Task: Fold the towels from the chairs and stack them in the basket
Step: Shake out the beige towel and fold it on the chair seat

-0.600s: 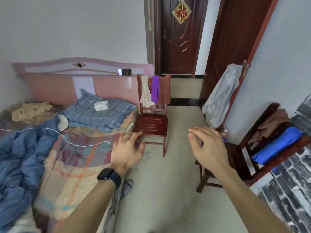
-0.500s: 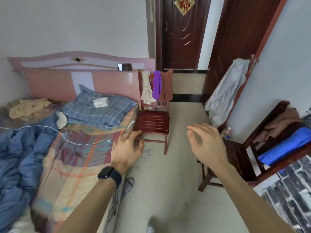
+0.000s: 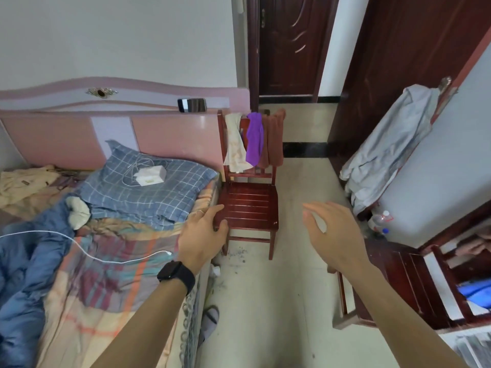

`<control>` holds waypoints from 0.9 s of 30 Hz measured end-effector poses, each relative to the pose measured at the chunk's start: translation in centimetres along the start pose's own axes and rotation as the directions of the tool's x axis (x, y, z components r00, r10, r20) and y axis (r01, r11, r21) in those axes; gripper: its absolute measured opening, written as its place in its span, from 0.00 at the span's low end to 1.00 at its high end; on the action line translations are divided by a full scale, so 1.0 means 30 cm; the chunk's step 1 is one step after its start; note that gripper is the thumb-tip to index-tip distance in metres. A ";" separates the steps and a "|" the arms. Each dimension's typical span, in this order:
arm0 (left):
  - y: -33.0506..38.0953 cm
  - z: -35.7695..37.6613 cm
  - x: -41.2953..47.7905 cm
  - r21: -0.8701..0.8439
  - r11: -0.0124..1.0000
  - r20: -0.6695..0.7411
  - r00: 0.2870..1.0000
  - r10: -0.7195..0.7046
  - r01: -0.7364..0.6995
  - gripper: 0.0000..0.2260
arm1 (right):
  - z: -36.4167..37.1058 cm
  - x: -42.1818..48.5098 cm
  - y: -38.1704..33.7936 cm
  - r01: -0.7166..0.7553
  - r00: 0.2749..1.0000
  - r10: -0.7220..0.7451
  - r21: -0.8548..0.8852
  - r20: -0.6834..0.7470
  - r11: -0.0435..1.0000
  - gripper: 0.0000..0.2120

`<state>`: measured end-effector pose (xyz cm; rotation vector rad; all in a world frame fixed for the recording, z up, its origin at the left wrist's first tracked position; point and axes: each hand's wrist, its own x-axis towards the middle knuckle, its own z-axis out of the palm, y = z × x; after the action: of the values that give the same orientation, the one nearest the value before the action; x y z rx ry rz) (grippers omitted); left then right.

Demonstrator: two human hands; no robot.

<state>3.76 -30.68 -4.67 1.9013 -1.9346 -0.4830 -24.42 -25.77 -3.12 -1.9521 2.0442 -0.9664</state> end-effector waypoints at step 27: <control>-0.047 0.343 1.573 -0.082 0.976 0.129 0.973 -0.191 0.202 0.20 | 0.736 1.498 0.282 -0.003 0.953 0.003 -0.002 0.304 1.000 0.17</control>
<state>-0.55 -78.10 -12.80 2.0546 -1.7676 -0.7498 -26.17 -75.93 -10.75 -1.9551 1.8737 -0.6156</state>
